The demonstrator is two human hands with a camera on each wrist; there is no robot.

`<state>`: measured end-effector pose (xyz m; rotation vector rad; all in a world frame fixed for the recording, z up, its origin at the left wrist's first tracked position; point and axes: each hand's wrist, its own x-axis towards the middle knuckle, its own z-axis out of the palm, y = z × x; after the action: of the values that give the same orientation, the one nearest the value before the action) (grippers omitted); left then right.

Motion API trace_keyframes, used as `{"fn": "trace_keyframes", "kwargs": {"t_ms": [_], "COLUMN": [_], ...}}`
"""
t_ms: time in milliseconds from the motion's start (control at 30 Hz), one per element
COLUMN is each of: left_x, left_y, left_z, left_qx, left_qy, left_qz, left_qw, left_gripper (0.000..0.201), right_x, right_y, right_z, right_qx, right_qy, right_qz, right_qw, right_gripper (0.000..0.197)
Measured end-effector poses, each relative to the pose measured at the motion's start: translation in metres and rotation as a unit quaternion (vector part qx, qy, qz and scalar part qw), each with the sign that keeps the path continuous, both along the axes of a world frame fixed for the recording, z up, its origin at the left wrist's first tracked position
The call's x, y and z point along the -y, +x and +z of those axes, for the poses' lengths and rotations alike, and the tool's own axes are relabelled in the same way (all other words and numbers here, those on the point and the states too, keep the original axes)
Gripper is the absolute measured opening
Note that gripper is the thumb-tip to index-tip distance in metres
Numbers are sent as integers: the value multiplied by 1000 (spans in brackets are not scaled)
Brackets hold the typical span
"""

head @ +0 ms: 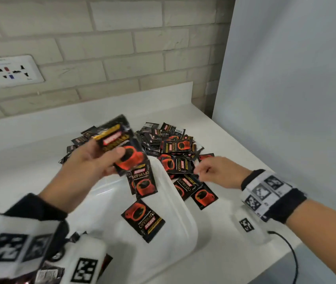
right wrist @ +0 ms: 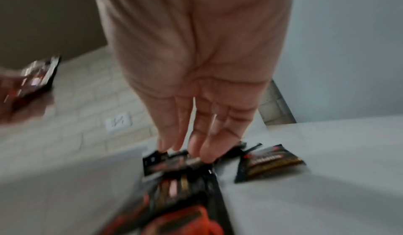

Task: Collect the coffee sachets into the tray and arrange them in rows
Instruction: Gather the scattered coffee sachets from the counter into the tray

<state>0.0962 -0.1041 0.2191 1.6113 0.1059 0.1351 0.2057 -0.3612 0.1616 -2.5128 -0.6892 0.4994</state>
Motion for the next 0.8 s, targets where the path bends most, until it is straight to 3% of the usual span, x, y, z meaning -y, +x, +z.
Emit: {"fn": "trace_keyframes", "kwargs": {"t_ms": [67, 133, 200, 267, 333, 467, 567, 700, 800], "left_x": [-13, -20, -22, -18, -16, -17, -15, -10, -8], "left_y": [-6, -11, -18, -25, -31, -36, -35, -33, -33], "left_z": [1, -3, -8, -12, -15, -18, -18, -16, -14], "left_qx": [11, 10, -1, -4, 0, -10, -20, -26, -22], "left_qy": [-33, -44, -54, -45, -17, 2, 8, 3, 6], "left_qz": [18, 38, 47, 38, 41, 35, 28, 2, -11], "left_qw": [999, 998, 997, 998, 999, 999, 999, 1000, 1000], "left_gripper": [50, 71, 59, 74, 95, 99, 94, 74, 70], "right_x": [-3, -11, -17, -18, -13, 8, 19, 22, 20], "right_y": [-1, -8, -12, -16, -17, -24, -28, -28, -35], "right_z": [-12, -18, -23, -24, -24, -19, -14, -18, -30], "right_qx": [1, -3, 26, 64, 64, 29, 47, 28, 11], "right_qy": [-95, -132, -193, -241, -246, -220, -193, -147, -206], "right_qz": [70, 134, 187, 206, 201, 165, 116, -10, 3], "right_qw": [993, 982, 963, 946, 946, 961, 973, 989, 978], "right_gripper": [34, 44, 50, 53, 52, 43, 38, 65, 79]}}
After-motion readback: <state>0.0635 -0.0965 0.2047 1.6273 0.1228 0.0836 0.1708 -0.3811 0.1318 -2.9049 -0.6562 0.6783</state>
